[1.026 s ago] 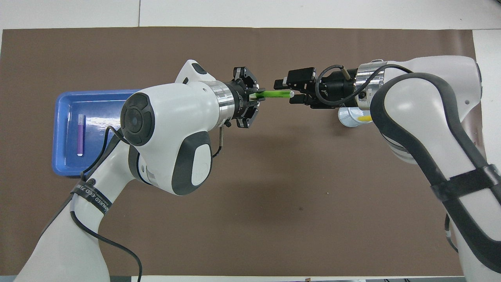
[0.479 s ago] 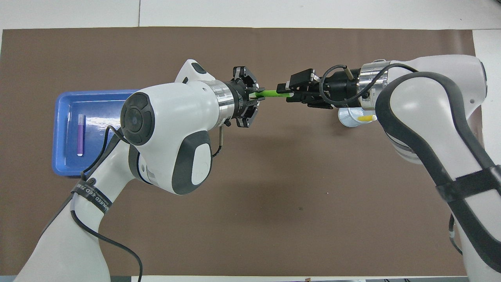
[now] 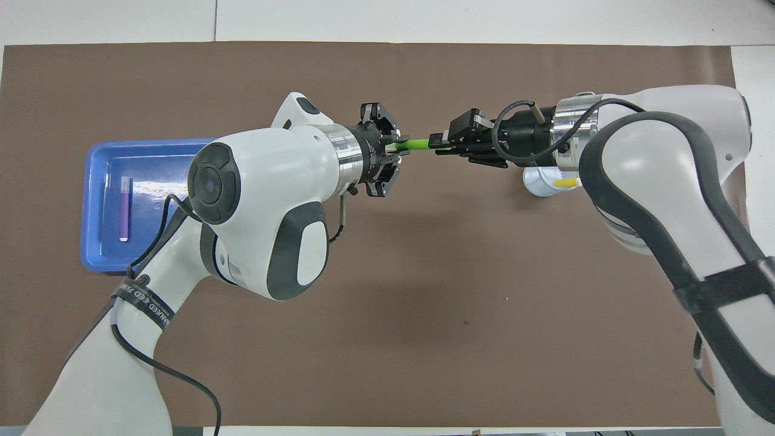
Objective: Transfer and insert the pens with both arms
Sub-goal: 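Grasp the green pen with the right gripper and open the left gripper, then insert the green pen into the white cup with the right gripper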
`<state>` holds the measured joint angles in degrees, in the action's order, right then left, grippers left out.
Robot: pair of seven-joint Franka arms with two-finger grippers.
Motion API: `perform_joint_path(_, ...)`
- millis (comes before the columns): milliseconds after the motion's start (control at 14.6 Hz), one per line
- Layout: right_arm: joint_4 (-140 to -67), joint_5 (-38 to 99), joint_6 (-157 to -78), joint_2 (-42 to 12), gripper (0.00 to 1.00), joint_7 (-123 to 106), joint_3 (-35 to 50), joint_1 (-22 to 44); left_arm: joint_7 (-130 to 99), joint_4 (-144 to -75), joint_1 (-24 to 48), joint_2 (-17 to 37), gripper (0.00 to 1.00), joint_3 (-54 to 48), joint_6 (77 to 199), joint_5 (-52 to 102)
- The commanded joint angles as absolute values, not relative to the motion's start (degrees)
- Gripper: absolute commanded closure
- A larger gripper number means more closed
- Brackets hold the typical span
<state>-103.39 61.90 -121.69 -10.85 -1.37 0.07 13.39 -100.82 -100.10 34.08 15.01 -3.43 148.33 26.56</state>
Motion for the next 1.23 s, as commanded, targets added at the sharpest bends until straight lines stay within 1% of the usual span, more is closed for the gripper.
perform_joint_path(0,-104.4,62.8,-121.5,-9.8,1.00,-2.0,0.2,13.2,-100.7,-99.1,34.7,15.8,1.00,-2.9,148.9,27.2)
perform_joint_path(274,-103.4,60.8,-120.9,-10.3,1.00,-2.0,0.1,12.5,-99.3,-99.3,34.7,15.7,1.00,-2.9,148.4,26.6)
perform_joint_path(342,-102.8,59.7,-120.9,-10.5,1.00,-2.0,0.1,12.5,-97.9,-99.3,34.6,15.8,0.55,-2.9,148.4,26.6)
perform_joint_path(410,-102.7,58.8,-120.8,-10.5,1.00,-2.0,0.2,12.4,-96.3,-99.4,34.6,15.8,0.01,-2.8,148.2,26.5)
perform_joint_path(547,-102.3,57.8,-120.8,-10.7,1.00,-2.0,0.1,12.4,-91.2,-100.3,34.5,15.6,0.00,-2.7,147.9,26.5)
perform_joint_path(616,-100.7,55.0,-119.4,-10.9,1.00,-2.0,0.0,12.0,-86.7,-101.0,34.3,15.5,0.00,-2.7,147.9,26.5)
perform_joint_path(684,-97.2,49.9,-116.0,-11.9,1.00,-1.9,-0.1,10.5,-82.7,-101.6,33.8,15.2,0.00,-2.6,147.3,26.5)
perform_joint_path(821,-86.0,37.7,-106.8,-16.1,1.00,-1.5,-0.1,9.1,-75.9,-101.8,32.4,14.8,0.00,-2.5,141.3,26.5)
perform_joint_path(889,-82.8,33.4,-104.1,-17.6,1.00,-1.5,-0.1,8.3,-72.2,-102.0,31.7,14.2,0.00,-2.2,138.5,26.5)
perform_joint_path(958,-81.1,28.7,-102.7,-18.4,1.00,-1.8,-0.1,6.6,-67.8,-102.8,29.7,13.8,0.00,-2.1,136.5,26.5)
perform_joint_path(1163,-80.9,15.5,-103.1,-18.8,1.00,-6.0,-0.1,6.1,-50.6,-108.1,26.0,11.2,0.00,-1.7,133.4,24.8)
